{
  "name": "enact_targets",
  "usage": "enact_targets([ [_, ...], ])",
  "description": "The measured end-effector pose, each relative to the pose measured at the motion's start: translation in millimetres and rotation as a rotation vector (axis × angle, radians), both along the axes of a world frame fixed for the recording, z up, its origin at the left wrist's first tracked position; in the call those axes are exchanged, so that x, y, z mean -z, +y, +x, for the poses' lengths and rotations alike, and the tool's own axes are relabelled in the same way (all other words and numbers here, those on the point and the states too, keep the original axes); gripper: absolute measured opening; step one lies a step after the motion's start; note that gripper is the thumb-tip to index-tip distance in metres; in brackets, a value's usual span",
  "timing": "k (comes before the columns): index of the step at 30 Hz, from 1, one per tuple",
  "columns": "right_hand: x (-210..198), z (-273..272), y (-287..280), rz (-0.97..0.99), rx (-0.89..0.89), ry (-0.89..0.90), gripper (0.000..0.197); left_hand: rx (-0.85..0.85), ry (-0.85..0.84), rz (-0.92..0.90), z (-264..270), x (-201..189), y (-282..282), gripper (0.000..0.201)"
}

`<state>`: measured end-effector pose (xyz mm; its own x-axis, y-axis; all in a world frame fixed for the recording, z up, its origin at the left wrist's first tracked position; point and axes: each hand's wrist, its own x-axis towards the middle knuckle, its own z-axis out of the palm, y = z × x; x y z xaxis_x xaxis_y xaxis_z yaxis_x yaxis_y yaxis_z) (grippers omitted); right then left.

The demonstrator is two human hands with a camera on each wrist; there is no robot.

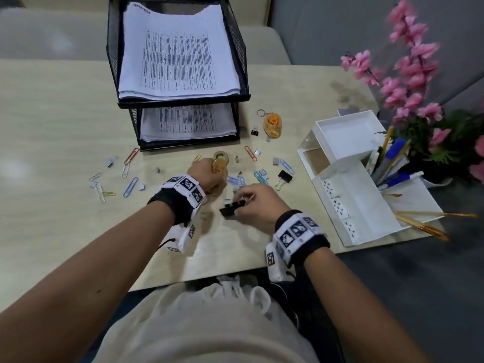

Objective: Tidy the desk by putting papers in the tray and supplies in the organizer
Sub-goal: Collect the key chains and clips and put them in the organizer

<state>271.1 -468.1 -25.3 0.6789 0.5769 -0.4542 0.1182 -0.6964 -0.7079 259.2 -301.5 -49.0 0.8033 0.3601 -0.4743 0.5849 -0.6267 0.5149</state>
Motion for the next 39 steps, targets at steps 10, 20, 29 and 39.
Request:
enact_targets([
  [10, -43.9, 42.6, -113.5, 0.332, 0.467, -0.124, 0.033, 0.000, -0.378, -0.285, 43.6, -58.0, -62.8, 0.053],
  [20, -17.1, 84.1, -184.2, -0.250, 0.259, -0.683, 0.003, -0.119, -0.421, -0.554, 85.9, -61.7, -130.8, 0.012],
  [29, -24.6, 85.0, -191.0, -0.374, 0.453, -0.505, 0.028, -0.157, -0.514, -0.636, 93.5, -60.1, -144.3, 0.028],
  [39, -81.3, 103.7, -115.5, 0.447, 0.707, -0.275, 0.017, -0.345, -0.495, -1.093, 106.6, -67.4, -153.3, 0.023],
])
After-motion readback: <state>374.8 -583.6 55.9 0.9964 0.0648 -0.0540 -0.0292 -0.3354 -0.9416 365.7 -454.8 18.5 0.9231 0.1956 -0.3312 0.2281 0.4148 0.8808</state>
